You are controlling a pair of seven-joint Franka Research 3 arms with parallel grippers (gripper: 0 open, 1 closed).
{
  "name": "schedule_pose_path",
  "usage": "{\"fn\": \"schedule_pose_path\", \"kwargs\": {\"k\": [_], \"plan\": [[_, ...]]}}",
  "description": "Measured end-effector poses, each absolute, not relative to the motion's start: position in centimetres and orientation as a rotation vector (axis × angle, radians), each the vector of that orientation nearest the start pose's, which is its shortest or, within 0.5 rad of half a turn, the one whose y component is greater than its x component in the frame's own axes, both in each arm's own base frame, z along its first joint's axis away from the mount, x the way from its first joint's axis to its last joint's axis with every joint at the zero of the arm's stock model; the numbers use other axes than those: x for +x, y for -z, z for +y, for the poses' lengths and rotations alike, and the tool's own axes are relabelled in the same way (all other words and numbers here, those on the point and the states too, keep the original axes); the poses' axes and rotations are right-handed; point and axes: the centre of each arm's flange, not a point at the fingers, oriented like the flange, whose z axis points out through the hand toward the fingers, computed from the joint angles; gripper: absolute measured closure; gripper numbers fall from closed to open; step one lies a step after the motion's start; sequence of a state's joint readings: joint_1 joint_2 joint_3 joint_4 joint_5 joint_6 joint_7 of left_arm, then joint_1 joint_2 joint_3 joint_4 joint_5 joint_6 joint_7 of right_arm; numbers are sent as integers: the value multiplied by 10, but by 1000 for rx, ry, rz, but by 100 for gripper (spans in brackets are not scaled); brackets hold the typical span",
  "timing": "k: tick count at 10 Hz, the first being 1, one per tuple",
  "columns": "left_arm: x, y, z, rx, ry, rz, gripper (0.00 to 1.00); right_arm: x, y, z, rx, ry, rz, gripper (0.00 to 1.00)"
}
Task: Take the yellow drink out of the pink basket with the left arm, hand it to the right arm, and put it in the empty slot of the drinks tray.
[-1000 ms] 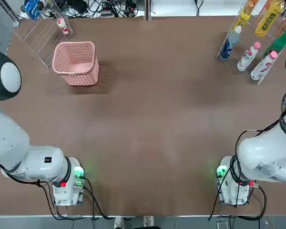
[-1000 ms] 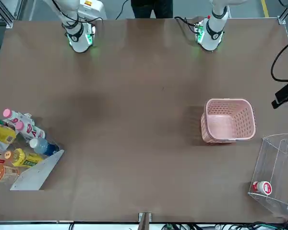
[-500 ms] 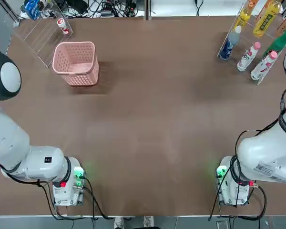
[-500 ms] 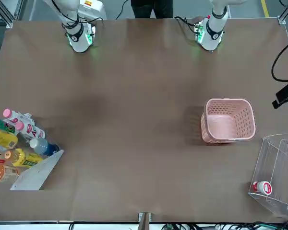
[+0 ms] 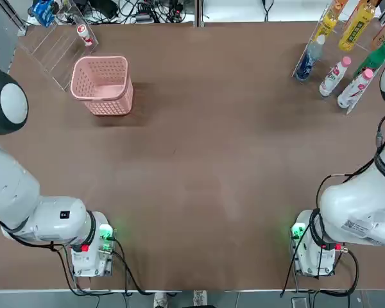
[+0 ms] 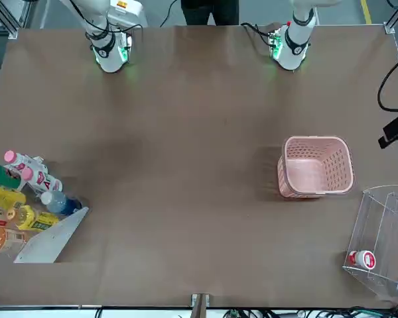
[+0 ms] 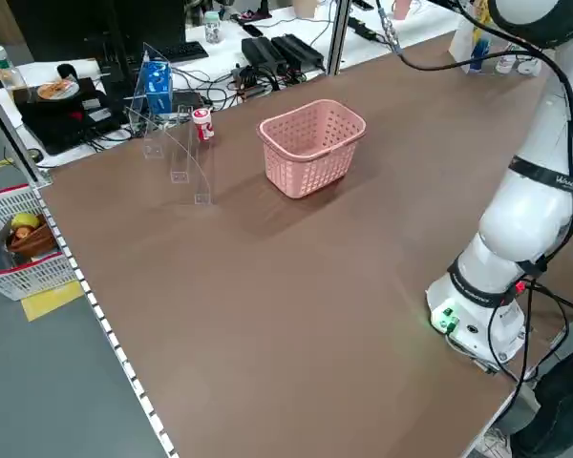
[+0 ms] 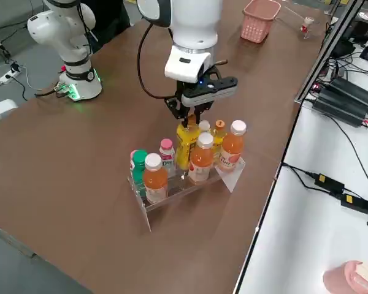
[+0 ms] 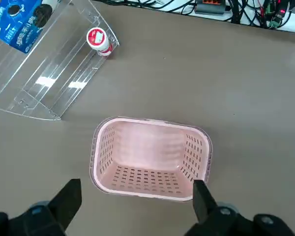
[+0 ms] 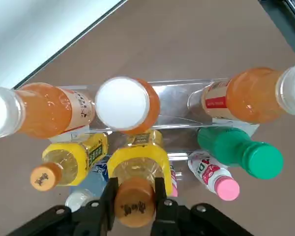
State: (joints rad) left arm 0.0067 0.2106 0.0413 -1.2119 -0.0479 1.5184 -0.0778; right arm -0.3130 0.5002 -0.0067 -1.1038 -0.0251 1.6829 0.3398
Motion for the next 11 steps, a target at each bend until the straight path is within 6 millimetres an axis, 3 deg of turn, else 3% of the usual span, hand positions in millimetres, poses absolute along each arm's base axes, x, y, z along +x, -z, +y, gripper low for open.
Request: {"fn": "schedule_pose_path", "kwargs": {"k": [4, 11], "plan": [[612, -665, 20, -3159, 151, -184, 0, 679, -517, -227, -2999, 104, 1017, 66], [612, -665, 18, -3160, 149, -178, 0, 682, -504, -229, -2996, 75, 1019, 66]]}}
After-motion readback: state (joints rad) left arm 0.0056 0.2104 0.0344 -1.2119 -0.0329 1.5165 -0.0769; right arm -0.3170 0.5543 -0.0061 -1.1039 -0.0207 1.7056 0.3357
